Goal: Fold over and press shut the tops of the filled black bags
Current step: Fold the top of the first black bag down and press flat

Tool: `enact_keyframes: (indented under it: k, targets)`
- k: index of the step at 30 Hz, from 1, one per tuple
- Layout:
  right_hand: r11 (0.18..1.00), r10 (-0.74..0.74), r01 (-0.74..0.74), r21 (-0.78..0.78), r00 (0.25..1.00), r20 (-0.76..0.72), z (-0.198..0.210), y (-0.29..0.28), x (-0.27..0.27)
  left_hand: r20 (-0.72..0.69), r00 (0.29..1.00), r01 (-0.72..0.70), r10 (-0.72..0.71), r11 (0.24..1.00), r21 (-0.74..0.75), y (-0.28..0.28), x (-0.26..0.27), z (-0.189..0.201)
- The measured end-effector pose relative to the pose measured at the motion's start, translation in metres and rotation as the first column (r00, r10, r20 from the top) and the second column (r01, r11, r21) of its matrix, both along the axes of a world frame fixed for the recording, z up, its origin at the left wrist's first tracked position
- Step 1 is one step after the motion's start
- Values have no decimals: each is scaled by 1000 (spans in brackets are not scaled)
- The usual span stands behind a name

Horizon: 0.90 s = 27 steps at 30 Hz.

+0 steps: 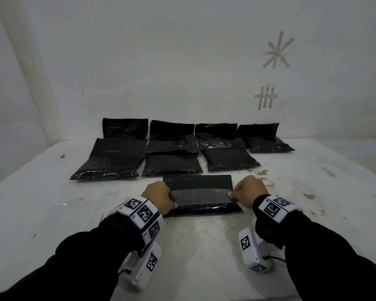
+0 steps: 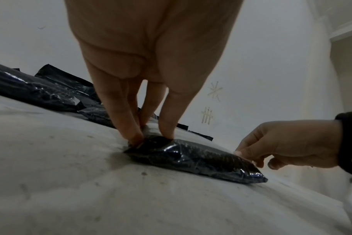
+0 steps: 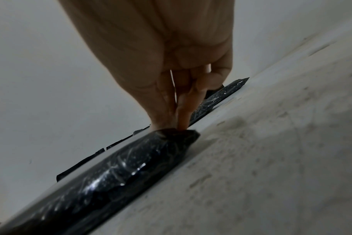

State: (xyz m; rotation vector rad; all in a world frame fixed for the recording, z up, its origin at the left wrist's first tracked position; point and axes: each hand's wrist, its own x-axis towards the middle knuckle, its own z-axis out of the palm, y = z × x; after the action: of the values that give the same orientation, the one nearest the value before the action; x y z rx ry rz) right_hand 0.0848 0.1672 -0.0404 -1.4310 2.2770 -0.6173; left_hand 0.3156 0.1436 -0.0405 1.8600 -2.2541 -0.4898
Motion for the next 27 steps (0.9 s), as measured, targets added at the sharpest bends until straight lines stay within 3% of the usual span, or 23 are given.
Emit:
enact_keyframes:
  k: [6,11,14,20,24,27]
  targets:
    - [997,79,-79,9,994,75,-2,8,-10,-6,1000,-17,17,1000,22,-3,2,-3]
    - [999,18,-24,29,979,202,-8,13,-15,-6,1000,-13,13,1000,15,-5,2,-5]
    - [998,45,-50,27,984,171,-7,12,-16,-3,1000,-19,19,1000,22,-4,1,-4]
    - [988,93,-88,-129,995,29,12,15,-9,-2,1000,-29,29,999,21,0,-3,-4]
    - [981,193,-193,-28,981,-6,12,15,0,-11,1000,-14,14,999,37,1,-5,-3]
    - [983,183,-183,6,982,-42,9,13,3,-14,1000,10,-9,998,58,1,-5,-1]
